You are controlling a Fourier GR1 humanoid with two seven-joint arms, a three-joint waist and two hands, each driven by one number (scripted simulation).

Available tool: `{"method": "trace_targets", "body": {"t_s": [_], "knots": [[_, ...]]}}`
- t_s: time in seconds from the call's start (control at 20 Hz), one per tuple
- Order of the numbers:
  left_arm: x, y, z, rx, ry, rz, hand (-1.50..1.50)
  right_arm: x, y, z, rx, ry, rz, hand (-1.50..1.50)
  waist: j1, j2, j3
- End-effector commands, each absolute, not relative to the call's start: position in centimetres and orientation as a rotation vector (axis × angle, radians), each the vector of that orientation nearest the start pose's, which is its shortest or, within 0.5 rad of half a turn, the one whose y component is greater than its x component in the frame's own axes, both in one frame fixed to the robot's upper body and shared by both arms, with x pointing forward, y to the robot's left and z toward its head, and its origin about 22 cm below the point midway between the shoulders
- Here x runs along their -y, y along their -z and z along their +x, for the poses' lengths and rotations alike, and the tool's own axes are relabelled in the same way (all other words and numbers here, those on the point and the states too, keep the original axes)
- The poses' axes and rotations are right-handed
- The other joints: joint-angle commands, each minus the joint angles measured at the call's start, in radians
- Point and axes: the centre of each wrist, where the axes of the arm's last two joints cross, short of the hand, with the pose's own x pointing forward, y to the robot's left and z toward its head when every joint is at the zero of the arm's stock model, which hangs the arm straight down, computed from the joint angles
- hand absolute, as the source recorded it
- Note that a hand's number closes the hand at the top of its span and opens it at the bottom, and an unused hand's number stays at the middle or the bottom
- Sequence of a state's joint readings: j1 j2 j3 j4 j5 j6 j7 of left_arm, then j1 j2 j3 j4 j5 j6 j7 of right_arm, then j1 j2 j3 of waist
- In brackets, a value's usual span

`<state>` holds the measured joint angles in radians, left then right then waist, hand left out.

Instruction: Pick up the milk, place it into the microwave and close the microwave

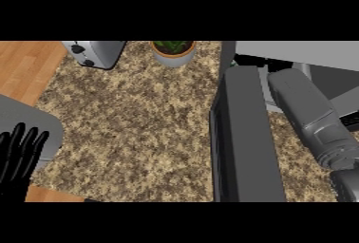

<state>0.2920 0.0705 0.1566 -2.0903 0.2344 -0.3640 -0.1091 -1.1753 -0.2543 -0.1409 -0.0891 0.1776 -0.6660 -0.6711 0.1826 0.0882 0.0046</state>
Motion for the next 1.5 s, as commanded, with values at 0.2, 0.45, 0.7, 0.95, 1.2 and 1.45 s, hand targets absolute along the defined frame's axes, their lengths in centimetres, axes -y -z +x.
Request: {"method": "trace_targets", "body": {"t_s": [0.2,0.45,0.7,0.95,1.2,1.45], "knots": [[-28.5,-7.7,16.5,1.962,0.15,-0.175,-1.5,19.1,-6.4,45.5,1.865,-0.249,-0.656,-1.5,0.005,-0.002,0.002],[-27.4,-7.4,17.0,1.958,0.153,-0.2,-1.5,18.9,-7.5,45.9,1.874,-0.253,-0.563,-1.5,0.001,-0.003,0.002],[-26.8,-8.0,17.1,1.966,0.163,-0.189,-1.5,19.7,-5.9,45.3,1.839,-0.242,-0.544,-1.5,-0.011,-0.009,0.003],[-26.3,-7.5,17.0,1.952,0.176,-0.184,-1.5,21.1,-5.0,44.8,1.82,-0.231,-0.546,-1.5,-0.018,-0.014,0.002],[-25.3,-7.5,17.5,1.959,0.163,-0.205,-1.5,22.4,-5.1,44.8,1.859,-0.212,-0.532,-1.5,-0.033,-0.017,0.002],[-24.4,-7.7,17.5,1.958,0.179,-0.216,-1.5,22.8,-3.6,44.1,1.836,-0.242,-0.46,-1.5,-0.04,-0.023,0.002]]}}
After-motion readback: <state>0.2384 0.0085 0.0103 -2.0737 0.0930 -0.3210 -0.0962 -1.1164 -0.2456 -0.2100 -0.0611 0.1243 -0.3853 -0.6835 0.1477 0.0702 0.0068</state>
